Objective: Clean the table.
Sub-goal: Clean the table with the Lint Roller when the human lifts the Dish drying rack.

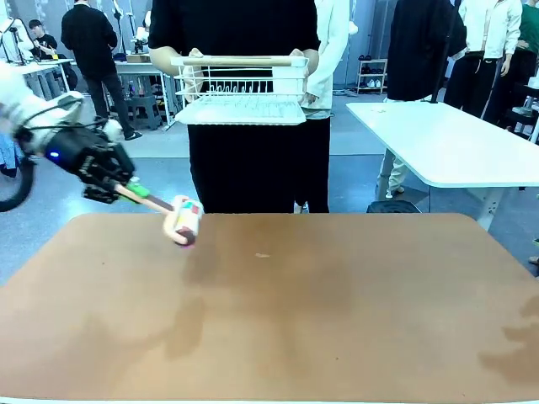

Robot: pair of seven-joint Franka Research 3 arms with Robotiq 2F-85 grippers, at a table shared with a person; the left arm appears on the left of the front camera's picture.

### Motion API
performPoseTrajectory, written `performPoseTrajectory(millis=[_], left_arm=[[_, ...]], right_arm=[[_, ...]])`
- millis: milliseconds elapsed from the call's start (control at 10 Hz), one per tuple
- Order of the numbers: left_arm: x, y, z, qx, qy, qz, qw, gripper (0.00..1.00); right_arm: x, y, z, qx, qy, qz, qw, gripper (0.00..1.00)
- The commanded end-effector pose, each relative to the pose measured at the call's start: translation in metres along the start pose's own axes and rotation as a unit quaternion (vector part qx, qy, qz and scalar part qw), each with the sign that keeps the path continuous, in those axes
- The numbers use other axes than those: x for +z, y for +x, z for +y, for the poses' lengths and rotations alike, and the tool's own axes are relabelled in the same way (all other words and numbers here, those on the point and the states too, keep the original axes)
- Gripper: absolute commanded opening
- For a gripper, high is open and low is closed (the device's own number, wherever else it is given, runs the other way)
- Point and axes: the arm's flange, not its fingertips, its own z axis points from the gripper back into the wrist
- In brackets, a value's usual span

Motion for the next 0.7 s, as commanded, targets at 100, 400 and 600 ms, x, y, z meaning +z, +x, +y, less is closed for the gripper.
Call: performPoseTrajectory(millis=[100,400,600], left_arm=[[0.068,-0.014,0.045,-0.005,-0.037,0.004,0.999,0.22],[0.112,-0.020,0.071,-0.008,-0.015,0.011,1.000,0.22],[0.114,-0.018,0.076,-0.009,-0.020,0.003,1.000,0.22]], right_arm=[[-0.001,0.000,0.002,0.001,-0.002,0.000,1.000,1.00],[-0.001,0.000,0.002,0.001,-0.002,0.000,1.000,1.00],[-0.001,0.000,0.002,0.001,-0.002,0.000,1.000,1.00]])
